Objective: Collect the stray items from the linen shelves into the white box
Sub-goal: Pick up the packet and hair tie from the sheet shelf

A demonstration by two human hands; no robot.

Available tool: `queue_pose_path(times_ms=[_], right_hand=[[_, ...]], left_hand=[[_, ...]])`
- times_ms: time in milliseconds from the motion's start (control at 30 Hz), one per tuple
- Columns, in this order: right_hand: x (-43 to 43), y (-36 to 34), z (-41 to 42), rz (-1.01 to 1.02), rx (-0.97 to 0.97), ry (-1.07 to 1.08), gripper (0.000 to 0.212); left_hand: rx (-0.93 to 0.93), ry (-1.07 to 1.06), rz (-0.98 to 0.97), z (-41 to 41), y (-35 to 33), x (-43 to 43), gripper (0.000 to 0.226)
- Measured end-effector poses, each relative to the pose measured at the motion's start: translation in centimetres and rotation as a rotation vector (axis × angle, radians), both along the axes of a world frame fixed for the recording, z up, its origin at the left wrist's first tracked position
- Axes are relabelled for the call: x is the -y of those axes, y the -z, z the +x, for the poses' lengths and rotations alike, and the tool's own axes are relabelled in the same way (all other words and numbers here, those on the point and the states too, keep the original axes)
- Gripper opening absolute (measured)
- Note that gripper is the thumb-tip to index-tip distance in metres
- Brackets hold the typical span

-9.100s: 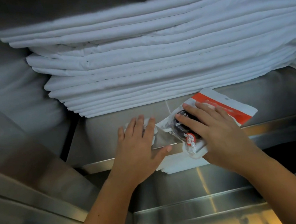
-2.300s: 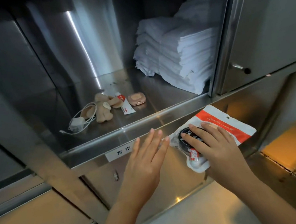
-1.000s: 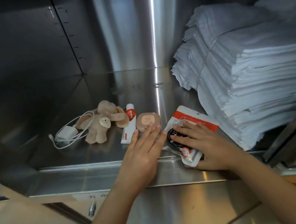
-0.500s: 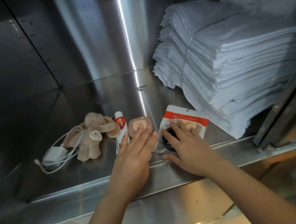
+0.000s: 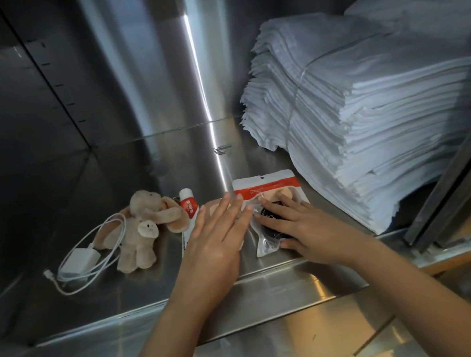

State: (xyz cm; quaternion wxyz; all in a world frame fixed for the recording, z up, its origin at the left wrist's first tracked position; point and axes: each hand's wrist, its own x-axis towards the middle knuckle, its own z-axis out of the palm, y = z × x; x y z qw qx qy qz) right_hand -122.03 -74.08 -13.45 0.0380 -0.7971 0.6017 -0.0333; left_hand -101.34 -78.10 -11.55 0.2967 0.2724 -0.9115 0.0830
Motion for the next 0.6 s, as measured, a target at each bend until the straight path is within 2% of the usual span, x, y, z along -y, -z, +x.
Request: queue_pose_path(times_ms=[200,333,500,600], right_hand=[[0.0,-0.1,-0.4,0.028,0.04,0.01,0.064],[-0.9,-0.8,-0.4,0.014,0.085,0.091,0.073],[-3.3,-1.5,-1.0,-0.081,-0.075,0.298,0.072],[-4.7,-1.5,-1.0,-0.088,-0.098,0.337,0.074]], left_hand=[[-0.024,0.024,-0.019,-1.1,-0.6,0.5,0.059],[-0.004,0.063,0.0,-2.1,-1.3,1.1,0.059],[0.001,0.1,0.029,-5.0,-2.4,2.5,0.067],[-0.001,0.155,0.068,-7.4,-2.6,3.0,0.067]])
